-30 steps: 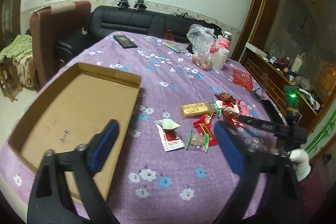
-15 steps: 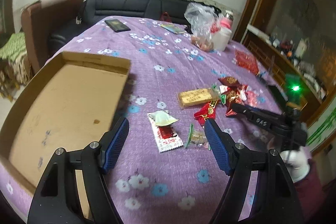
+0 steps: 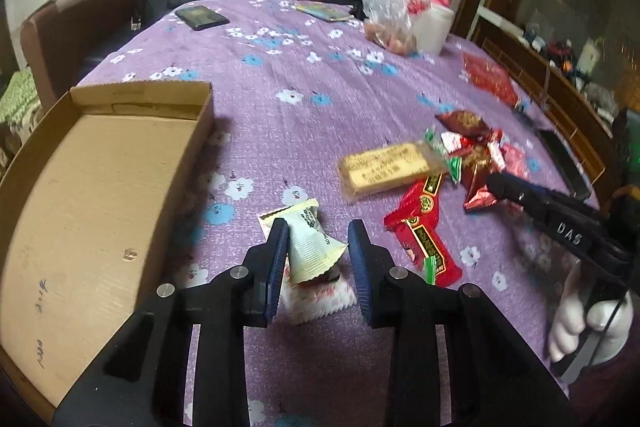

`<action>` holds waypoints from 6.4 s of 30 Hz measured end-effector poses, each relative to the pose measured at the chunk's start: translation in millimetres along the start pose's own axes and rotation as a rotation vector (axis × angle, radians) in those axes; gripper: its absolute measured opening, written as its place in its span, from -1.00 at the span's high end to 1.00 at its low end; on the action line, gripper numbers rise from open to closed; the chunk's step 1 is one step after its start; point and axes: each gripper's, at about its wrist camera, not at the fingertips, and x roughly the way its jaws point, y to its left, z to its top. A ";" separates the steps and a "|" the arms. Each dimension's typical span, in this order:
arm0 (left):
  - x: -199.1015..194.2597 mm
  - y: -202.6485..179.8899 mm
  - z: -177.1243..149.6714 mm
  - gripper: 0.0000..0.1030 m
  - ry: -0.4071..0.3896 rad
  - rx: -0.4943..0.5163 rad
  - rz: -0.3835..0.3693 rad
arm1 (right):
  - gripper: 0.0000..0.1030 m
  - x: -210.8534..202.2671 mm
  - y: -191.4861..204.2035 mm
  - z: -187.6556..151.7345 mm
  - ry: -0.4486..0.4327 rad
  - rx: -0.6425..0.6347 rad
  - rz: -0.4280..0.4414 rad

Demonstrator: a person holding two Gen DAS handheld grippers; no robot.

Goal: Organize snacks
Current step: 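Grasp the white-green wrapped candy with the left gripper while the right grasps a red-gold packet, then carry both snacks over the box lid and open both grippers to drop them, then grasp the clear green-edged candy with the left gripper while the right grasps a red packet, then carry both snacks over the box lid and release them inside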

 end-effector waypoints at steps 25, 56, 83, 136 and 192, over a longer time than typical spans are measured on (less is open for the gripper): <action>-114.2 136.9 14.8 0.41 -0.207 -0.216 -0.084 | 0.91 -44.4 100.4 28.8 -0.053 -0.080 0.200; -118.7 151.6 5.9 0.41 -0.205 -0.251 -0.143 | 0.92 -60.5 72.5 -56.2 0.096 -0.180 0.071; -92.2 170.7 14.8 0.41 -0.149 -0.309 -0.181 | 0.53 -63.4 100.2 -64.9 0.106 -0.285 0.050; -37.7 31.8 14.5 0.16 0.101 -0.219 -0.273 | -0.05 -38.4 16.7 1.4 0.034 -0.026 0.102; -61.6 5.2 -3.0 0.40 -0.039 0.051 -0.230 | 0.57 -23.5 17.4 -25.9 0.036 -0.066 0.066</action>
